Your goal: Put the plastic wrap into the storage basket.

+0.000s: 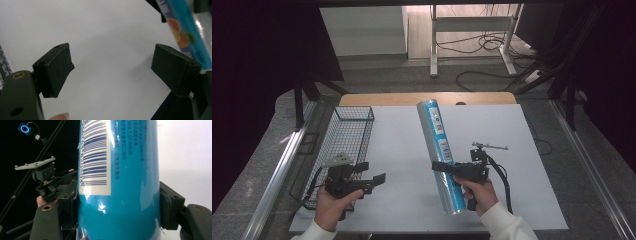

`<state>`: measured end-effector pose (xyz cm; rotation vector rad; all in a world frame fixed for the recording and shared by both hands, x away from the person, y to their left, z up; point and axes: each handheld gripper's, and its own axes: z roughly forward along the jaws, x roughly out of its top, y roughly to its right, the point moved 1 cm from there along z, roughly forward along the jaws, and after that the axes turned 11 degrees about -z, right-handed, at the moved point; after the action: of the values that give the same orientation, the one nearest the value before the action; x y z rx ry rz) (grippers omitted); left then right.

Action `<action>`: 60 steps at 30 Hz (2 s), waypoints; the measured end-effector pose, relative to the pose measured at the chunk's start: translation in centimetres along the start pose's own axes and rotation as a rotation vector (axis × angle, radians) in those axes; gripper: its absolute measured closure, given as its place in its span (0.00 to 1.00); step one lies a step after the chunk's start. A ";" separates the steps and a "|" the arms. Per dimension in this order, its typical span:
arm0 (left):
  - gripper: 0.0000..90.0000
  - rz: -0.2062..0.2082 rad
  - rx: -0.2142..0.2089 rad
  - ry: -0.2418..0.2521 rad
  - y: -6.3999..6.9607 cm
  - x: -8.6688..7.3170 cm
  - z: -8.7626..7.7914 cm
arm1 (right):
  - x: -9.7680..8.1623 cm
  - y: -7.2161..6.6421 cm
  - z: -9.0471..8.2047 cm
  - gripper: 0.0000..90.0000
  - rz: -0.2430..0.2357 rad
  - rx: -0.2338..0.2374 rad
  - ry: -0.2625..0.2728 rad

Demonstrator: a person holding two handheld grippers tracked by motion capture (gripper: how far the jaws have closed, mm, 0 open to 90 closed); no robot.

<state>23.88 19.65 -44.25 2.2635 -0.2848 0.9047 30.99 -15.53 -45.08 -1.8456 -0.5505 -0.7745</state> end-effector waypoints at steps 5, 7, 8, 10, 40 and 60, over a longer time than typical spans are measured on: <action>0.19 -0.050 -0.038 0.017 -0.2 0.7 0.0 | -0.4 0.1 0.7 0.36 -0.005 -0.014 -0.024; 0.19 -0.071 -0.057 0.027 -0.2 1.1 0.0 | -0.6 0.1 0.9 0.36 -0.009 -0.016 -0.029; 0.19 -0.067 -0.058 0.029 -0.1 1.3 0.0 | -0.6 0.1 1.0 0.36 -0.007 -0.016 -0.030; 0.18 -0.059 -0.074 0.039 0.7 2.1 0.2 | -0.7 0.1 1.3 0.36 -0.016 -0.014 -0.031; 0.13 -0.247 -0.454 -0.008 3.3 6.5 7.2 | -1.6 -1.6 3.1 0.36 -0.064 0.080 0.000; 0.32 -0.303 -0.465 -0.067 3.4 6.1 9.3 | -2.0 -1.7 4.0 0.35 -0.068 0.118 -0.008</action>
<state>31.87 11.27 -43.32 1.8421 -0.1553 0.5380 29.49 -11.28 -46.59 -1.7297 -0.6529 -0.7642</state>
